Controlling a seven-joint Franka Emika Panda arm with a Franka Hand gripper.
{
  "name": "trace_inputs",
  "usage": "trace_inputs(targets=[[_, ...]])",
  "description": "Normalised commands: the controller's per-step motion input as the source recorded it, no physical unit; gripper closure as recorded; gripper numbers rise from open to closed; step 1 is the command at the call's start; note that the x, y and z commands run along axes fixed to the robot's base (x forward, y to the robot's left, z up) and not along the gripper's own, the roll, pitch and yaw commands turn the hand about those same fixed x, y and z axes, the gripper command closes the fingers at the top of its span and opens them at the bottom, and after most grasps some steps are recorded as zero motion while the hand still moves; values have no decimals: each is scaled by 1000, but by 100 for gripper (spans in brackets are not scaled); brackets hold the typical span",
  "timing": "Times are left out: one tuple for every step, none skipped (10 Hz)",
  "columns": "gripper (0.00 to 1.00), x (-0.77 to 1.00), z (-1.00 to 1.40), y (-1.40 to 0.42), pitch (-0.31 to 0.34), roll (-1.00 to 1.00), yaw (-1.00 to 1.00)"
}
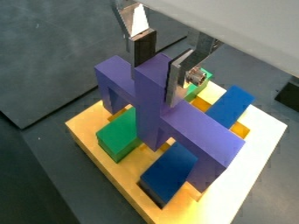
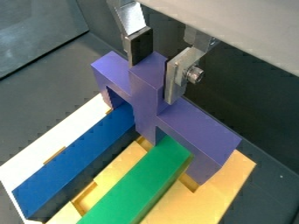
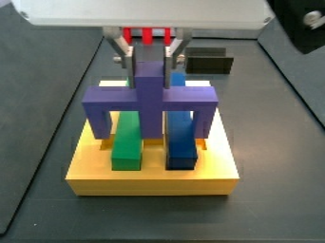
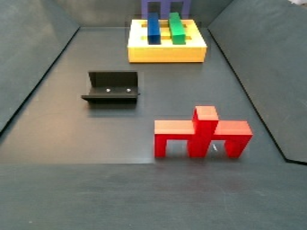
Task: Pick up the purple object. Move up. Move to above the board. Insert the purple object.
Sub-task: Insert the purple object.
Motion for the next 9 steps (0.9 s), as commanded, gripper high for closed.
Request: trace_inputs(targets=[[100, 9, -126, 0, 0, 0, -14], [100, -29, -86, 0, 0, 0, -57], [100, -171, -11, 0, 0, 0, -69], [100, -109, 0, 0, 0, 11, -31], [100, -163, 71, 0, 0, 86, -26], [100, -89, 71, -23, 0, 106, 0], [100, 17, 0, 0, 10, 74, 0], [100, 97, 0, 0, 19, 60, 0], [100, 111, 43, 0, 14, 34, 0]])
